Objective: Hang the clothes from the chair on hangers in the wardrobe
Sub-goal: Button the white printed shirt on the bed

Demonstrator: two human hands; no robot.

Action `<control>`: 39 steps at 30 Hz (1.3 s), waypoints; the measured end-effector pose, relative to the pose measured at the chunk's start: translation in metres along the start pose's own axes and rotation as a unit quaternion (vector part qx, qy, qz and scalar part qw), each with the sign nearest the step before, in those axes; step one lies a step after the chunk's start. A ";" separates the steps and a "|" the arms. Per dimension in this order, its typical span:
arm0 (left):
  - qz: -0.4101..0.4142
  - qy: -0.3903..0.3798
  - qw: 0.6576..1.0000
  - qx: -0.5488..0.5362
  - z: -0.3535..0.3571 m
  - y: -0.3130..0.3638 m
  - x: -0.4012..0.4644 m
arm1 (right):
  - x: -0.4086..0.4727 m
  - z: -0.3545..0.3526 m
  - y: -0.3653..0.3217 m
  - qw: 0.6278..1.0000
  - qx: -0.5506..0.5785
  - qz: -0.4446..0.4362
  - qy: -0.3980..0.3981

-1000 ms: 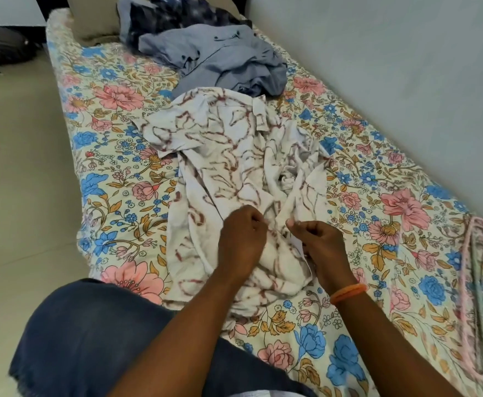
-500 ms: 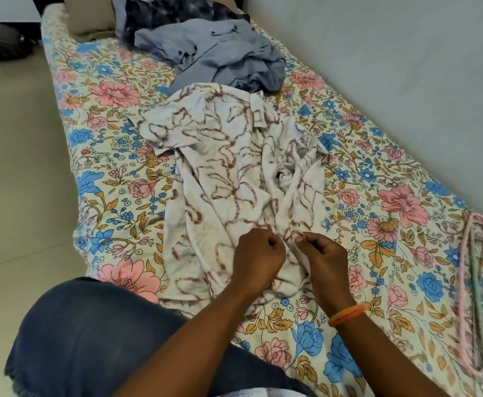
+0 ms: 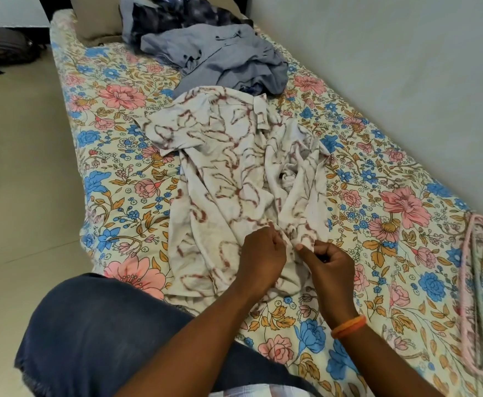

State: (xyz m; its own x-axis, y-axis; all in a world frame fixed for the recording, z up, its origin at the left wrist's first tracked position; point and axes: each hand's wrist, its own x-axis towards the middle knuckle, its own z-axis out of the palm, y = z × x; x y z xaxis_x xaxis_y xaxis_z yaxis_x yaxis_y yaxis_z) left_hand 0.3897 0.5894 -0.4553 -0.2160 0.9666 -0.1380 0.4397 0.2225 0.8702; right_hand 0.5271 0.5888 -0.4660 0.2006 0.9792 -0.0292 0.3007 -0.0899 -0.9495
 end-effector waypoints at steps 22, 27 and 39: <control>-0.022 -0.016 0.999 -0.045 -0.006 0.005 -0.003 | -0.009 0.020 -0.002 0.998 -0.016 -0.049 -0.036; -0.033 0.017 0.997 -0.061 -0.006 0.002 -0.003 | -0.014 0.023 -0.008 0.996 0.079 0.024 -0.035; -0.076 -0.055 0.985 -0.146 -0.015 0.002 0.002 | -0.006 0.010 -0.013 0.993 0.094 0.028 -0.063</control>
State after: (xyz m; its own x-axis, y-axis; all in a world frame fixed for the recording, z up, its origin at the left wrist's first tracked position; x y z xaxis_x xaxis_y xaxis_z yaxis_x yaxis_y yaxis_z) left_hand 0.3768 0.5897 -0.4465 -0.1574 0.9364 -0.3136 0.1365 0.3351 0.9322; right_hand 0.5125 0.5854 -0.4566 0.0900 0.9898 -0.1109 0.1115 -0.1206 -0.9864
